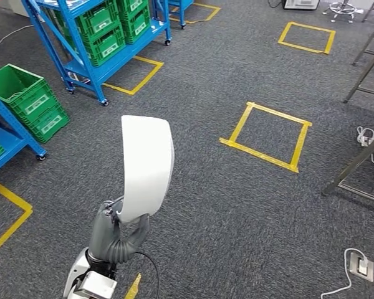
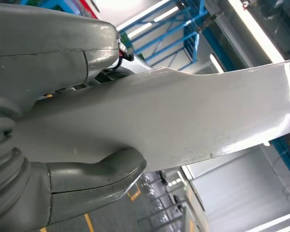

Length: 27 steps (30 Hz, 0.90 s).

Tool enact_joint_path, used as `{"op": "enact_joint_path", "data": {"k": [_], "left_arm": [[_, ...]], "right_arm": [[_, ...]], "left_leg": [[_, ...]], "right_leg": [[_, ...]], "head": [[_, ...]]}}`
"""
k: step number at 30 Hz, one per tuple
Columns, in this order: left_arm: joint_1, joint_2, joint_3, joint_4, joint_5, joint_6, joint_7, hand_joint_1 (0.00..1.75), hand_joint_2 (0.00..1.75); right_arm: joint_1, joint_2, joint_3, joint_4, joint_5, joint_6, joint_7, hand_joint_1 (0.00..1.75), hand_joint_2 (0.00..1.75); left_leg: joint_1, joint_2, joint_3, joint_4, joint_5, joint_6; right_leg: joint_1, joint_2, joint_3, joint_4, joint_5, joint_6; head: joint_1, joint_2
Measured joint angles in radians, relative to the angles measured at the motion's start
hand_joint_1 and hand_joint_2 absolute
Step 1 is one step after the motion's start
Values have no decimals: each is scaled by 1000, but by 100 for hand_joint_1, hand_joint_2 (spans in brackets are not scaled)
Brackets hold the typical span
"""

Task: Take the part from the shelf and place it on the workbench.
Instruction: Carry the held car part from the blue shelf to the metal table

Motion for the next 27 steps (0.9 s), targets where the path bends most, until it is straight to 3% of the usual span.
{"op": "enact_joint_path", "data": {"k": [1, 3, 5, 7, 9, 10, 11, 13, 15, 16, 18, 20, 22, 24, 25, 26, 27], "left_arm": [[0, 0, 0, 0, 0, 0, 0, 175, 175], [-1, -1, 0, -1, 0, 0, 0, 175, 175], [-1, -3, 0, -2, 0, -1, 0, 175, 175], [0, -4, 0, -2, 1, -2, 0, 175, 175], [2, -5, 1, -2, 1, -2, 0, 175, 175], [3, -5, 1, -2, 1, -2, 0, 175, 175], [2, -5, 0, -2, 1, -2, 0, 175, 175], [2, -5, 0, -2, 1, -2, 0, 175, 175], [1, -5, 1, -2, 1, -2, 0, 175, 175], [1, -5, 1, -2, 1, -2, 0, 175, 175], [0, -6, 0, -3, 1, -2, 0, 175, 175], [-1, -6, 0, -3, 1, -2, -1, 175, 175], [0, -5, 0, -3, 0, -2, -2, 175, 175], [2, -3, 0, -3, 0, -2, -2, 175, 175], [3, -2, 0, -3, 0, -2, -2, 175, 175], [3, -2, 0, -3, 0, -2, -2, 175, 175], [3, -1, 1, -3, 0, -2, -3, 175, 175]], "right_arm": [[-1, 1, 0, 1, 1, 0, 0, 0, 175], [0, 1, 0, 2, 4, 0, 0, 0, 175], [3, 0, 0, 3, 6, 0, -1, 0, 175], [1, 0, 0, 3, 8, -1, -1, 0, 175], [-2, 0, 0, 3, 9, -1, -1, 0, 175], [-1, 0, 0, 3, 10, -1, -1, 0, 175], [0, 0, -1, 3, 11, -1, -1, 0, 175], [1, -1, -1, 3, 13, -2, -1, 0, 175], [-2, -2, -1, 3, 15, -3, -1, 0, 175], [-3, -2, -2, 3, 16, -4, -1, 0, 175], [-2, -2, -4, 3, 17, -4, -1, 0, 175], [0, -2, -7, 3, 18, -6, -2, 0, 175], [-2, -2, -8, 3, 18, -7, -2, 0, 175], [-3, -2, -9, 3, 20, -7, -2, 0, 175], [-2, -2, -9, 3, 21, -7, -2, 0, 175], [-1, -2, -9, 3, 22, -7, -2, 0, 175], [-1, -2, -10, 3, 23, -8, -2, 0, 175]], "left_leg": [[-2, -11, 7, -21, 0, 4], [-2, 3, 10, -38, 0, 5], [3, 24, 16, -53, 9, 6], [6, 52, 19, -60, 13, 7], [5, 80, 17, -60, 12, 7], [5, 93, 17, -60, 11, 6], [5, 104, 18, -59, 10, 5], [5, 124, 21, -57, 5, -3], [0, 139, 24, -51, -1, -14], [-2, 145, 25, -49, -3, -20], [-2, 156, 26, -49, -5, -30], [3, 135, 19, -24, -29, -40], [7, 95, -21, 74, -91, -46], [7, 79, -84, 210, -147, -45], [6, 76, -101, 245, -151, -43], [6, 74, -102, 242, -134, -39], [5, 70, -83, 198, -100, -34]], "right_leg": [[-3, 9, -6, 1, 3, 6], [-7, 22, -18, 1, 8, 18], [-6, -10, -37, 28, -12, 27], [-6, -63, -90, 133, -69, 37], [-11, -81, -148, 254, -118, 47], [-13, -84, -158, 276, -118, 52], [-15, -88, -145, 255, -100, 55], [-17, -116, -70, 122, -42, 57], [-14, -144, -5, 14, -12, 48], [-11, -150, 6, -3, -11, 40], [-8, -132, 4, -3, -9, 23], [-10, -116, 3, -6, -5, 10], [-11, -99, 2, -8, -1, -1], [-7, -78, 0, -7, 0, -6], [-5, -66, -1, -7, 1, -6], [-3, -54, 0, -7, 1, -7], [-2, -42, 1, -6, 1, -7]], "head": [[-1, 0], [-5, 0], [-1, 0], [3, 0], [4, 0], [3, 0], [4, 0], [4, 0], [3, 0], [2, 0], [0, 0], [-2, 0], [-4, 0], [-4, 0], [-4, 0], [-4, 0], [-4, 0]]}}
